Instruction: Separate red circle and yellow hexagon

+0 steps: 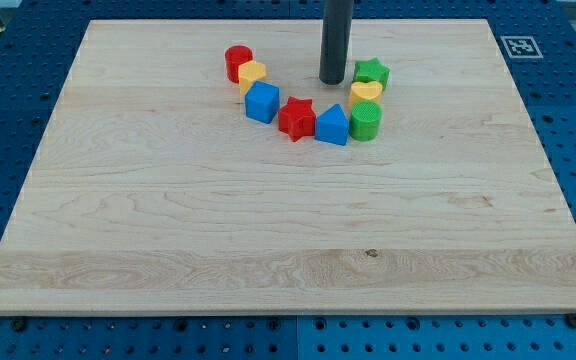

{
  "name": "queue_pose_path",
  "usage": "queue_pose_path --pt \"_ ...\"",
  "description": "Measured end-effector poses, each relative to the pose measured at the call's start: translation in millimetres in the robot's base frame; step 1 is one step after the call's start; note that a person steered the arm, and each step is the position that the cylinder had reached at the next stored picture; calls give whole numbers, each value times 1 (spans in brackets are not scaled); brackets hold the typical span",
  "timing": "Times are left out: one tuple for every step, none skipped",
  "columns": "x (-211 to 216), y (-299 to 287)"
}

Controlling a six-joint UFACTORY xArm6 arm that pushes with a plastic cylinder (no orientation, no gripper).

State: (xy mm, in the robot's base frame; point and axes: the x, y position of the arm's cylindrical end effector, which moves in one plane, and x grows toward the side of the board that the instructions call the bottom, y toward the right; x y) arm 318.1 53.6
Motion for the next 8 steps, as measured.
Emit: queue_pose_path --pt "11 -5" --pt "14 -13" --pt "14 -31" --pt "12 -43" --pt "8 -55" --pt "5 -69" --pt "5 -98" --pt "5 -115"
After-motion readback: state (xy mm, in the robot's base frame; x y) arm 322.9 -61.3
